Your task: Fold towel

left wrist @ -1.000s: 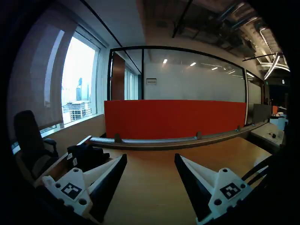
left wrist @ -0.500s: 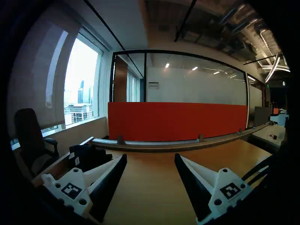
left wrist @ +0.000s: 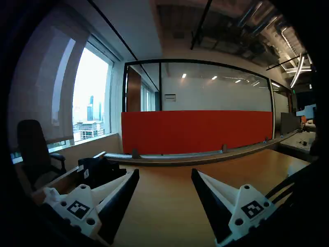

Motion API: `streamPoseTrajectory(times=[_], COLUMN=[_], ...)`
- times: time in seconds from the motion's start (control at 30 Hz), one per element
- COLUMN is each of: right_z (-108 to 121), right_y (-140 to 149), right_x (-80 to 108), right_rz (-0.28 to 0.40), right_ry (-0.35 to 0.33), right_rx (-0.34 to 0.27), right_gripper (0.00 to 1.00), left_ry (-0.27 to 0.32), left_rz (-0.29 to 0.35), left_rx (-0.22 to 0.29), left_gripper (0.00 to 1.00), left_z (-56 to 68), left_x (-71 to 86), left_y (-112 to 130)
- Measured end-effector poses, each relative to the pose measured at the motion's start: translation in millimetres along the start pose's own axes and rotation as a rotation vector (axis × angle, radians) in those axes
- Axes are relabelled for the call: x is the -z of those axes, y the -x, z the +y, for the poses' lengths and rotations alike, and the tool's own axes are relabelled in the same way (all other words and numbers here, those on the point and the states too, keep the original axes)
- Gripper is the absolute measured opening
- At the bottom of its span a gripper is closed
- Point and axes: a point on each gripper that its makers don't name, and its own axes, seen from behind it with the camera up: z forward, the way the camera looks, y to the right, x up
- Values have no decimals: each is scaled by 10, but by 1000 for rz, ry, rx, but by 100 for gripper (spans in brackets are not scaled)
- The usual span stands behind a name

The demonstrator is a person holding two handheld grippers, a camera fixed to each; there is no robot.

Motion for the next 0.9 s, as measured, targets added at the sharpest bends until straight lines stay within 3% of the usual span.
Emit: streamPoseTrajectory(times=[0.47,0.9], right_z=[-143,-174], right_y=[216,399], right_x=[-106,-171], right_rz=[10,16], right_ry=[-9,-28], right_rx=[-1,-5], right_gripper=[93,93], left_ry=[-15,-15], left_rz=[5,30], left_rx=[15,26], left_gripper=[94,94], left_z=[-26,39], left_x=[-5,9], left_y=[570,869])
